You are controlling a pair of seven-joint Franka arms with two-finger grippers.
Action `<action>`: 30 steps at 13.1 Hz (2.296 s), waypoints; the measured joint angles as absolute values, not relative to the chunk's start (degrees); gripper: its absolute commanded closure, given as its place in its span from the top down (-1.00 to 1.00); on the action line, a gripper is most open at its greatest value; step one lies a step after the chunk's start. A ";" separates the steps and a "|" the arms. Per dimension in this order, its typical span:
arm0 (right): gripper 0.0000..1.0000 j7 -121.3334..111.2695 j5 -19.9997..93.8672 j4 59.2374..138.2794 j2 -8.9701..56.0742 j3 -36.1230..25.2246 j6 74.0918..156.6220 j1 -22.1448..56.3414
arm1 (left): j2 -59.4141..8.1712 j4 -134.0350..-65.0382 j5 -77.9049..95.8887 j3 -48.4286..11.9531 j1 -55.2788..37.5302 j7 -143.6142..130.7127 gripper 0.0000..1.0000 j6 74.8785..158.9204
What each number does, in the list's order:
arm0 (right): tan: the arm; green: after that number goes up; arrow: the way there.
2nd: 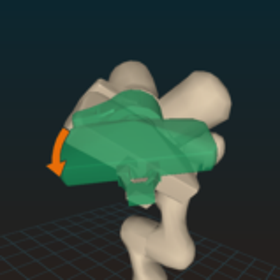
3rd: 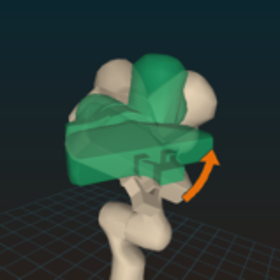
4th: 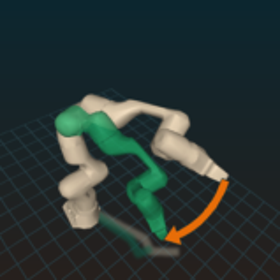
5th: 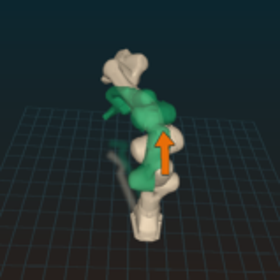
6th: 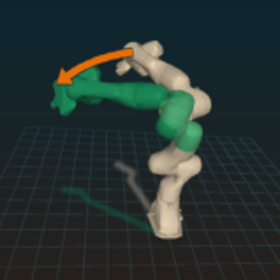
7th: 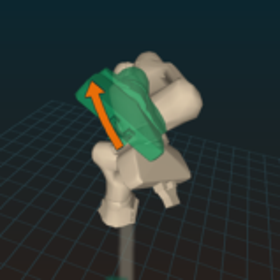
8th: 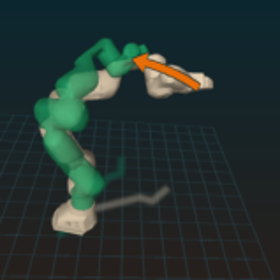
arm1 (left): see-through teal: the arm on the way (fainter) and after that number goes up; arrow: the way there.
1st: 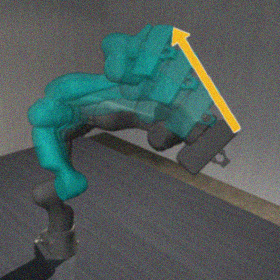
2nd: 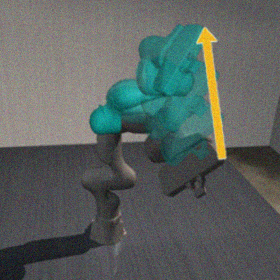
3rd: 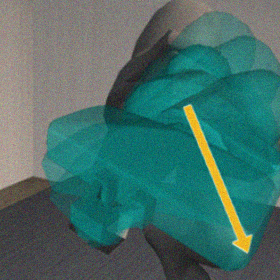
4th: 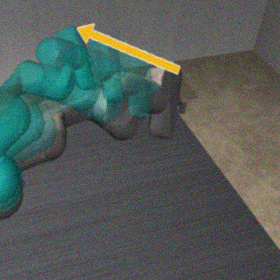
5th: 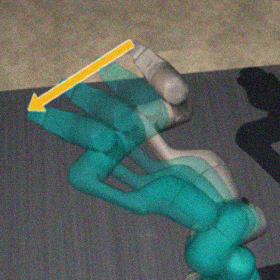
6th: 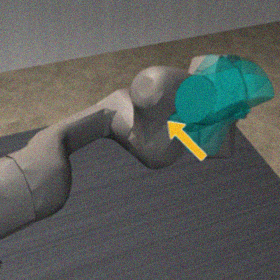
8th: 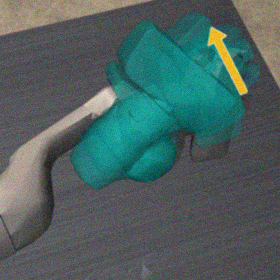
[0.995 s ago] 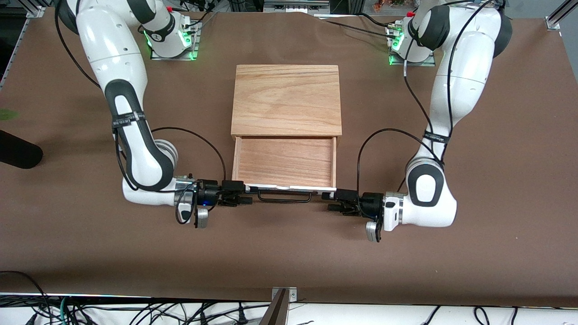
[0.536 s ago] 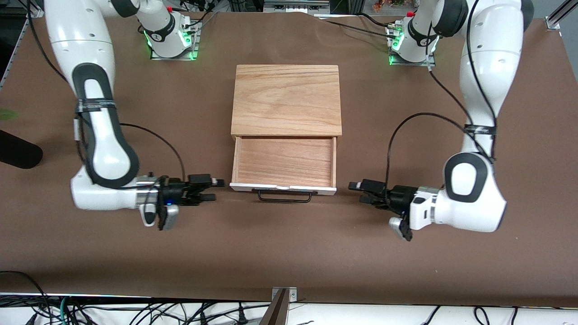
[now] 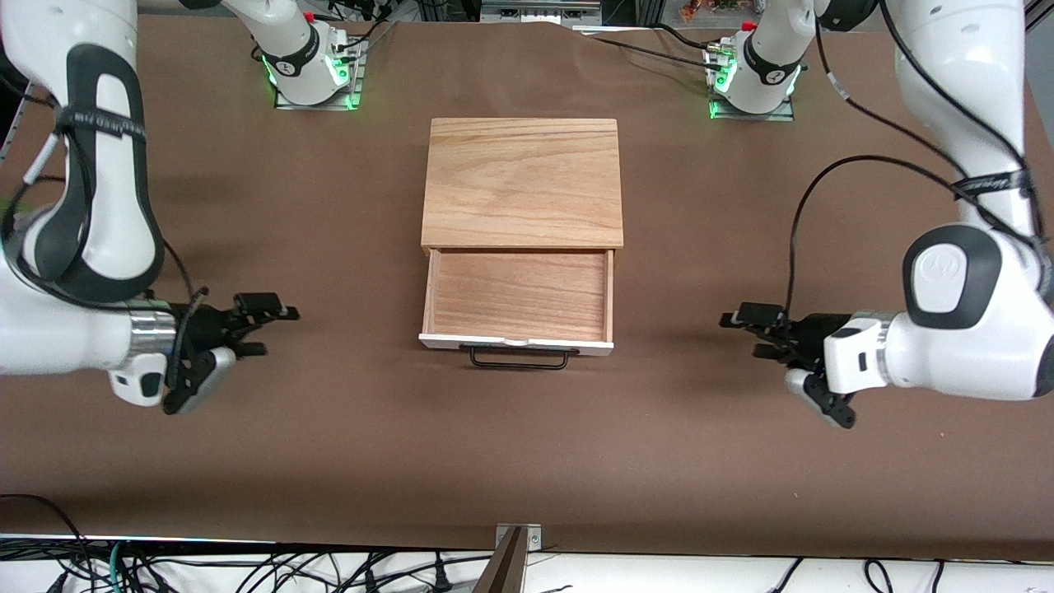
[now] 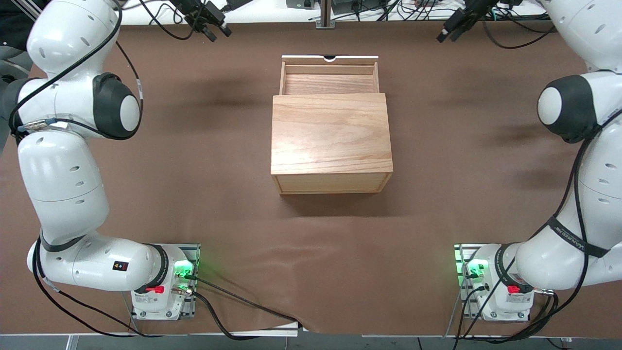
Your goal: Pull top drawer with both arms simultaneously
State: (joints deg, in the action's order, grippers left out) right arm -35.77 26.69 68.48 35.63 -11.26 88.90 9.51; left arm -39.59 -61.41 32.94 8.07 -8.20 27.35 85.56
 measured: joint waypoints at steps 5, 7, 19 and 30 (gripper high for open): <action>1.00 -22.12 9.33 68.60 29.23 -11.34 76.08 11.68 | -30.88 -61.36 12.23 7.99 -8.53 27.34 1.00 85.28; 1.00 -19.15 4.85 70.09 28.23 -11.65 74.98 11.74 | -27.79 -61.40 6.40 8.06 -8.51 27.33 1.00 85.20; 1.00 -12.01 -3.61 100.78 -1.14 -4.28 88.18 1.83 | -13.57 -71.63 -1.18 5.99 -6.73 2.62 1.00 79.05; 1.00 -3.81 -0.19 97.16 -1.84 -5.00 92.07 0.70 | -9.95 -77.81 2.64 2.29 -2.79 1.73 1.00 79.04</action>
